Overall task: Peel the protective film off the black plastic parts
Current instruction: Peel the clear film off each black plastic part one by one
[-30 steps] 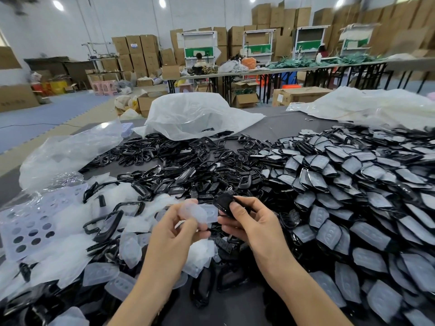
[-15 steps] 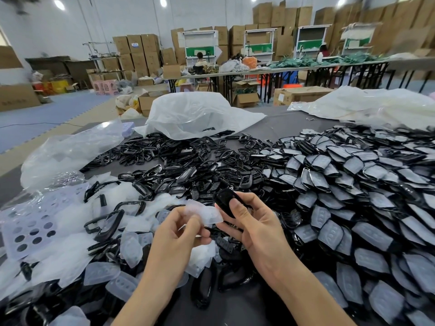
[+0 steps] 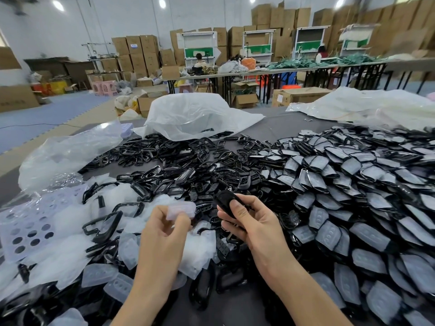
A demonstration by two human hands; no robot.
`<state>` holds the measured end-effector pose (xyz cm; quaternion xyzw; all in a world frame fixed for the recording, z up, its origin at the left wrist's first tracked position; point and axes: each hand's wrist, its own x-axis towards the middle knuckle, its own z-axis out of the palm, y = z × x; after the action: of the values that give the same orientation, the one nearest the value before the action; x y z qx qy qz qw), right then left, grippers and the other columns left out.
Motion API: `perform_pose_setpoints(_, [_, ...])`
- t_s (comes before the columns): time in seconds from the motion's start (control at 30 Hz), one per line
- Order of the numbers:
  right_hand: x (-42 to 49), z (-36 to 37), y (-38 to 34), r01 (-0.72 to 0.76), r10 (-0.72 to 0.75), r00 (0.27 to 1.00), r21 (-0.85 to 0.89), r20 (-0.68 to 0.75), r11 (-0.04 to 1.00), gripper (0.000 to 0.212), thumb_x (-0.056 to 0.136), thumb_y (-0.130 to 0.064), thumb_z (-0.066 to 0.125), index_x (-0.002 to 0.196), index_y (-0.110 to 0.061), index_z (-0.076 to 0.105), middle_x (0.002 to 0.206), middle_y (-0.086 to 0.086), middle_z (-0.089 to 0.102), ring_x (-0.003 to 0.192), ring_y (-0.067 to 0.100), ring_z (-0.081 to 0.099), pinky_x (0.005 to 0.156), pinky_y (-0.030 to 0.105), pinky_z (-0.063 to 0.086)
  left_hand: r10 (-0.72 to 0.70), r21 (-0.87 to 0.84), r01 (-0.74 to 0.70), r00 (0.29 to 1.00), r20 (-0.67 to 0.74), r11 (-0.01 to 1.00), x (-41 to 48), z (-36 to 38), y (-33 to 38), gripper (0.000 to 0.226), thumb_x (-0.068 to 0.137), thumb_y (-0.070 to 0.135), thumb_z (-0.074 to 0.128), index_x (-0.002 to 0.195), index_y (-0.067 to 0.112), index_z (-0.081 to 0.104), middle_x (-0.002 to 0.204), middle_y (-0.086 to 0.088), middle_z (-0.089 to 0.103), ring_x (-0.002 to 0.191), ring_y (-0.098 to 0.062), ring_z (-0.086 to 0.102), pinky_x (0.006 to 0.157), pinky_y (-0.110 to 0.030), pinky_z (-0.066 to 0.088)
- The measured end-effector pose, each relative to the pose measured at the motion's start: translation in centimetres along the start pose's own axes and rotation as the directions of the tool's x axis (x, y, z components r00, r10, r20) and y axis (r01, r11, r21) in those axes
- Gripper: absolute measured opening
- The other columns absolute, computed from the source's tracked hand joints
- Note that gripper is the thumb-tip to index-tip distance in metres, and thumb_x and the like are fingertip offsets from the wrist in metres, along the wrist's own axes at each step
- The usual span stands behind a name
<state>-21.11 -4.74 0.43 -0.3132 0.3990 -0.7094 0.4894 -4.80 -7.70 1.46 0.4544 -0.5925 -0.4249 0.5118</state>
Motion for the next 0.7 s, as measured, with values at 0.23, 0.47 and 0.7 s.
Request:
perform_pose_setpoints(0.23, [0.3, -0.2, 0.3, 0.019, -0.021, 0.998, -0.035, -0.067, 0.999, 0.011, 0.092, -0.013, 0.067, 0.103, -0.011, 0.069, 0.097, 0.017, 0.076, 0.077, 0.021, 0.074, 0.065, 0.026, 0.059, -0.006, -0.058, 0.013, 0.994, 0.112, 0.998, 0.1, 0.4, -0.8, 0.024, 0.096, 0.009, 0.053, 0.084, 0.027, 0.064, 0.064, -0.003, 0.059, 0.060, -0.017, 0.057, 0.076, -0.046, 0.052])
perform_pose_setpoints(0.47, [0.3, -0.3, 0.4, 0.039, -0.045, 0.995, -0.061, -0.094, 0.997, 0.010, 0.094, -0.012, 0.065, 0.104, -0.011, 0.068, 0.092, 0.013, 0.077, 0.074, 0.020, 0.074, 0.063, 0.025, 0.059, -0.024, 0.035, 0.020, 0.991, 0.135, 0.999, 0.0, 0.5, -1.1, 0.036, 0.099, 0.016, 0.046, 0.108, 0.047, 0.064, 0.065, 0.008, 0.056, 0.065, -0.018, 0.059, 0.081, -0.052, 0.054])
perform_pose_setpoints(0.7, [0.3, -0.4, 0.3, 0.040, -0.046, 0.993, -0.056, -0.107, 0.998, 0.010, 0.095, -0.012, 0.065, 0.104, -0.011, 0.068, 0.089, 0.011, 0.077, 0.078, 0.023, 0.076, 0.065, 0.024, 0.059, -0.034, 0.034, 0.029, 0.983, 0.181, 0.999, -0.3, 0.6, -1.0, 0.035, 0.100, 0.015, 0.047, 0.097, 0.038, 0.074, 0.077, 0.005, 0.069, 0.072, -0.012, 0.066, 0.079, -0.035, 0.055])
